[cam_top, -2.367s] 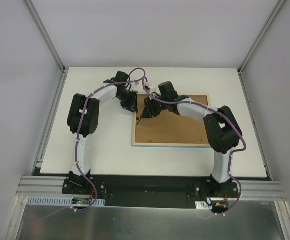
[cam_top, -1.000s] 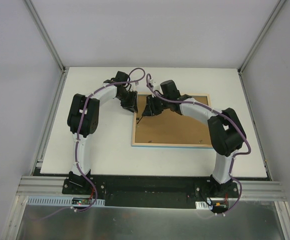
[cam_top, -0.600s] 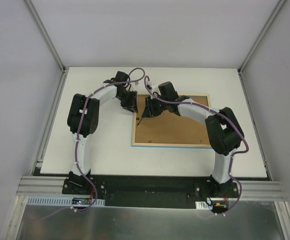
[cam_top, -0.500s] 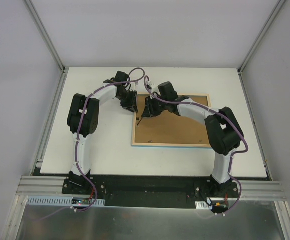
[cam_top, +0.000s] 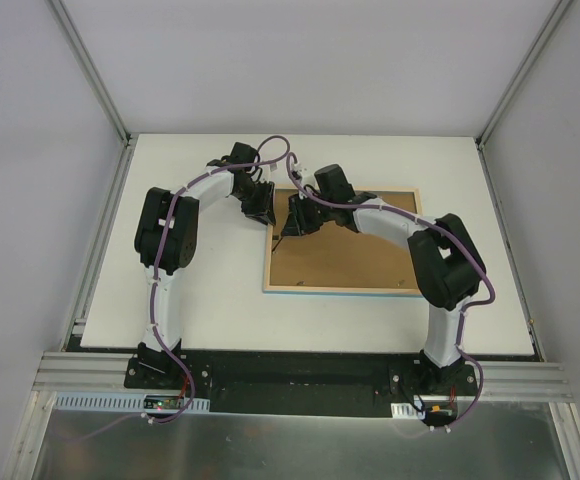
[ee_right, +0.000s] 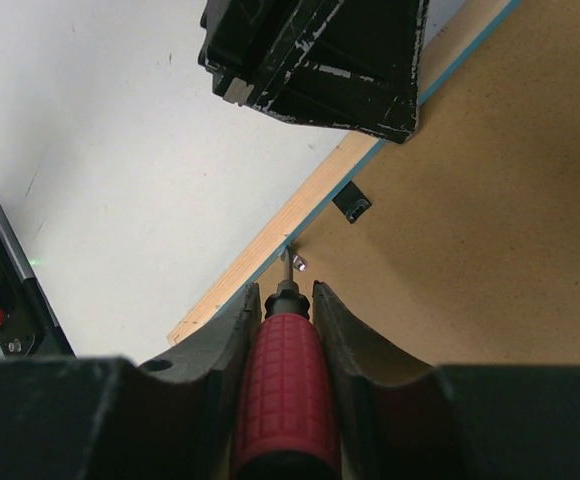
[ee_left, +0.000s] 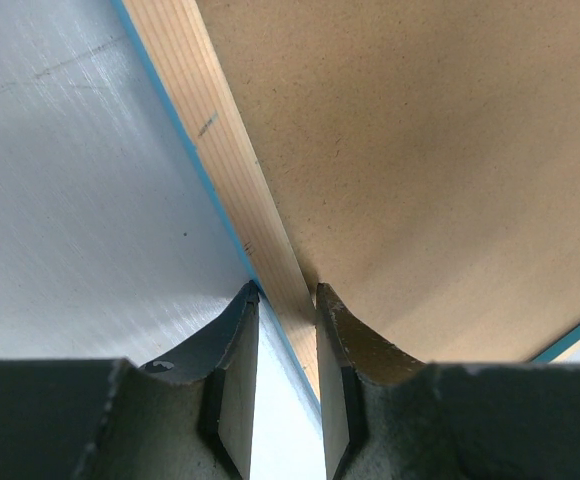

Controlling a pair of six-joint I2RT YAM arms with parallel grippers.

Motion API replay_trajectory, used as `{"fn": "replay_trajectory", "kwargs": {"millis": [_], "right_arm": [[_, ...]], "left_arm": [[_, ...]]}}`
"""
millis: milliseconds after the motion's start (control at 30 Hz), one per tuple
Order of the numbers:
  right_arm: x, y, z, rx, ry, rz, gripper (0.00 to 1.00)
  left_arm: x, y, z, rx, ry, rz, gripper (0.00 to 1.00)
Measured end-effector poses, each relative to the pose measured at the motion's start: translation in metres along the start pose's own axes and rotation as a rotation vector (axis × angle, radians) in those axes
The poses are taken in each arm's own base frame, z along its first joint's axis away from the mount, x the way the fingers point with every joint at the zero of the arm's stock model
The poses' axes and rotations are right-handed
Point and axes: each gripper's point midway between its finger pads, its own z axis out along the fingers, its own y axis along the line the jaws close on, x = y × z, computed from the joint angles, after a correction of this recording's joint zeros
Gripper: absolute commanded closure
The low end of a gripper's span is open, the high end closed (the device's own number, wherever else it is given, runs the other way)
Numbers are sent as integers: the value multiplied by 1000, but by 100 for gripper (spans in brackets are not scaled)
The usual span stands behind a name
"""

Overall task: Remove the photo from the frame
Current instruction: Release the photo frame item from the photo frame.

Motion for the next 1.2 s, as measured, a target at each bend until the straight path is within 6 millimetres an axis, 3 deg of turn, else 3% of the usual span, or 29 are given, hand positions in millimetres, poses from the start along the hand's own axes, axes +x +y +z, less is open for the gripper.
{"fn": "replay_trajectory", "kwargs": {"millis": [1200], "right_arm": [[9,20,-1,-98,67,-204,99]], "left_arm": [[0,0,0,0,0,-2,86]]}}
